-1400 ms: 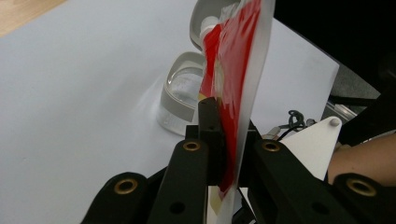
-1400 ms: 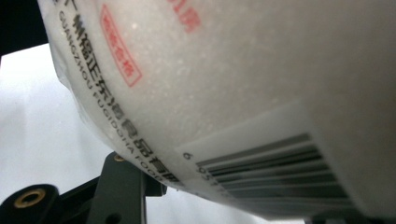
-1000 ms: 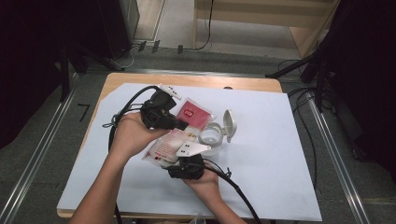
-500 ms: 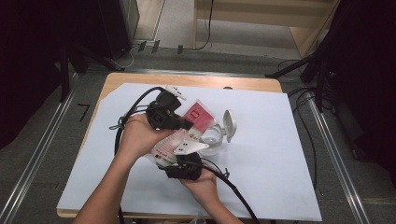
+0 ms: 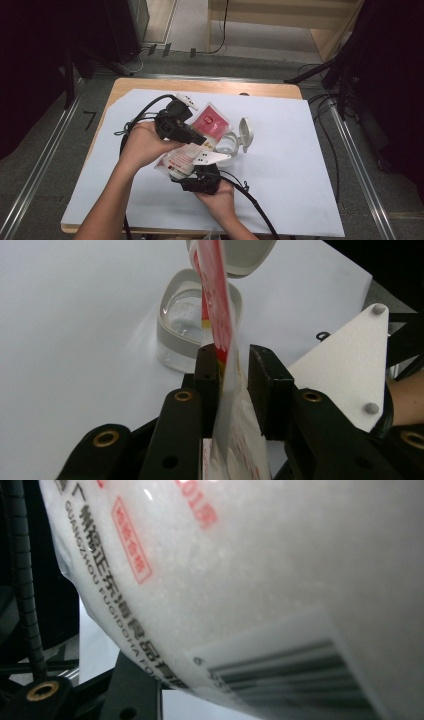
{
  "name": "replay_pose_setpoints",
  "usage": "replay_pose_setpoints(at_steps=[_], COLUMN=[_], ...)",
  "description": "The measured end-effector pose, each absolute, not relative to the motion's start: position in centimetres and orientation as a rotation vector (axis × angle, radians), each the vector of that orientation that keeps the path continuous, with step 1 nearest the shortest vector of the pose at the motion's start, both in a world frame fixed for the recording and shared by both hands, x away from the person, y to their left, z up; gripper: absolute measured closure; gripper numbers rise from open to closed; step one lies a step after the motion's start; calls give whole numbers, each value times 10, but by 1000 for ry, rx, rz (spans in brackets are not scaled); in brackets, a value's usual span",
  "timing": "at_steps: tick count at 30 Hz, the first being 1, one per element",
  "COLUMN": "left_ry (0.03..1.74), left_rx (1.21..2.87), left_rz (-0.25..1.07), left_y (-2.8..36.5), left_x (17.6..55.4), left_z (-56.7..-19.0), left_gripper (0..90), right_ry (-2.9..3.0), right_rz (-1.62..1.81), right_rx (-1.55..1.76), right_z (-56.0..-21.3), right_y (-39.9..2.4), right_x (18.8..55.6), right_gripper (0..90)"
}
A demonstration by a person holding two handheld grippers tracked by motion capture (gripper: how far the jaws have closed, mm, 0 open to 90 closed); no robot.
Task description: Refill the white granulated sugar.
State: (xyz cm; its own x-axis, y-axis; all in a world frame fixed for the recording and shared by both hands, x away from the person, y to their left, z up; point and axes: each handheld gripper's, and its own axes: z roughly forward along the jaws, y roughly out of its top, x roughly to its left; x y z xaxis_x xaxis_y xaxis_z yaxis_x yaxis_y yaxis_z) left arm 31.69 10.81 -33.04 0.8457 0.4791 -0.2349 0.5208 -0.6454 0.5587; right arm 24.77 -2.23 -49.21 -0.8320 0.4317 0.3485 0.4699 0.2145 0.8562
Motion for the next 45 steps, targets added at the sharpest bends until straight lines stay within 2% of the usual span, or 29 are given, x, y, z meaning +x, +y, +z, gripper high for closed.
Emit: replay_pose_setpoints(at_steps=[2, 13, 18, 24, 28, 32, 41, 45], left_ry=[738, 790, 803, 815, 816, 809, 807, 817], left_rx=[2386, 2348, 2348, 2361, 2345, 2323, 2301, 2307], left_rz=[-107, -111, -109, -110, -148, -126, -99, -92], left_y=[112, 108, 101, 100, 102, 110, 127, 131], left_x=[317, 317, 317, 319, 320, 320, 316, 314], left_z=[-328, -329, -334, -336, -337, -329, -315, -311], left_gripper=[850, 899, 900, 874, 745, 703, 750, 824], right_ry=[-2449, -2495, -2515, -2443, -2412, -2347, -2364, -2375], right_rz=[-1734, -1747, -1712, -1713, -1701, -1730, -1763, -1766], right_rx=[-885, -883, -880, -932, -934, -958, -930, -908], right_z=[-491, -482, -482, -481, -481, -479, -478, -478], right_y=[-23, -17, -13, -12, -13, -17, -19, -17], right_x=[247, 248, 247, 247, 247, 248, 245, 244], right_gripper=[540, 517, 470, 529, 546, 563, 565, 565])
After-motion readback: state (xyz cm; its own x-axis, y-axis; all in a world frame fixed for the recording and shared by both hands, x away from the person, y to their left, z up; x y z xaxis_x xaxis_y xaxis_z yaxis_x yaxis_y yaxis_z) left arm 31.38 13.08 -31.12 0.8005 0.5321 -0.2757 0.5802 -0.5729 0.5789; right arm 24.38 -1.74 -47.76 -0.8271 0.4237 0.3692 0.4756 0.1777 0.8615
